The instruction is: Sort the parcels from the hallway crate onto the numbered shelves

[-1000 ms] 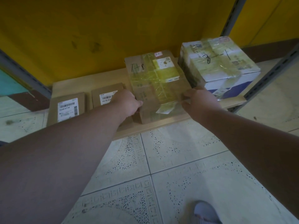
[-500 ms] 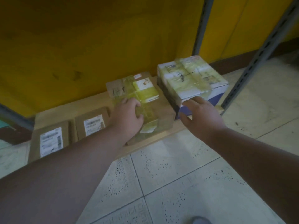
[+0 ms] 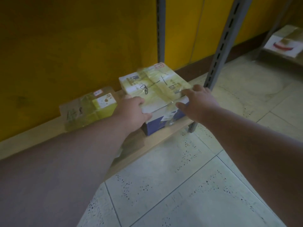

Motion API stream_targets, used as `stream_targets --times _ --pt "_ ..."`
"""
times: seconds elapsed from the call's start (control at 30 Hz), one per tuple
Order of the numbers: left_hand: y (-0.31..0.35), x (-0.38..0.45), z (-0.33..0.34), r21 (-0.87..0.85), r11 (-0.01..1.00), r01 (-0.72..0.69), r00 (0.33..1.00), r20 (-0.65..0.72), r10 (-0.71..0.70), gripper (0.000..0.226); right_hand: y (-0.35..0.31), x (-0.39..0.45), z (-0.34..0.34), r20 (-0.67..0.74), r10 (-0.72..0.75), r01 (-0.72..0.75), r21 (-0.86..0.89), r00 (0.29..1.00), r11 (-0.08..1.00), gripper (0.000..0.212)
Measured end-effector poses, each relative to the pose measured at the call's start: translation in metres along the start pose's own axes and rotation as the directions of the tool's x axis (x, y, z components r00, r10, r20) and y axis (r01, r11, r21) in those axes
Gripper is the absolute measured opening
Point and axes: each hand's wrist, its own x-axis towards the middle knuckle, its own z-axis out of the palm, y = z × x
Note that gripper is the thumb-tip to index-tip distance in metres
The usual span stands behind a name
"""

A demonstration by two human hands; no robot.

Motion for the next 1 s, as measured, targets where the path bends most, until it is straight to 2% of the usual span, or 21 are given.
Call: stream_targets --times 0.13,0.27,0.47,0.77,1.0 --pt "-0.003 0.001 0.002 0.001 1.0 -0.014 0.999 -0.046 0.014 0.065 0.001 0.009 0.0 0.038 0.02 -0.024 0.123 0.999 0.992 0.052" --pt "0.001 -0.003 0.002 -0.071 0.997 0.013 0.997 -0.073 -0.018 0.063 0.003 0.011 0.0 0.015 0.025 -0.028 0.18 1.0 0.983 0.047" --pt "0.005 -0.014 0.005 -0.071 0.997 0.021 0.998 -0.065 -0.026 0.06 0.014 0.0 0.0 -0.019 0.036 -0.03 0.253 0.999 0.967 0.046" --pt "0.004 -0.017 0.011 -0.057 0.998 0.024 0.995 -0.096 -0.029 0.06 0.011 -0.002 0.002 -0.044 0.039 -0.025 0.287 0.998 0.958 0.045" --pt "0.006 -0.018 0.011 -0.021 0.999 0.034 0.996 -0.082 -0.035 0.06 0.009 -0.01 -0.001 -0.032 0.011 -0.003 0.242 0.999 0.97 0.048"
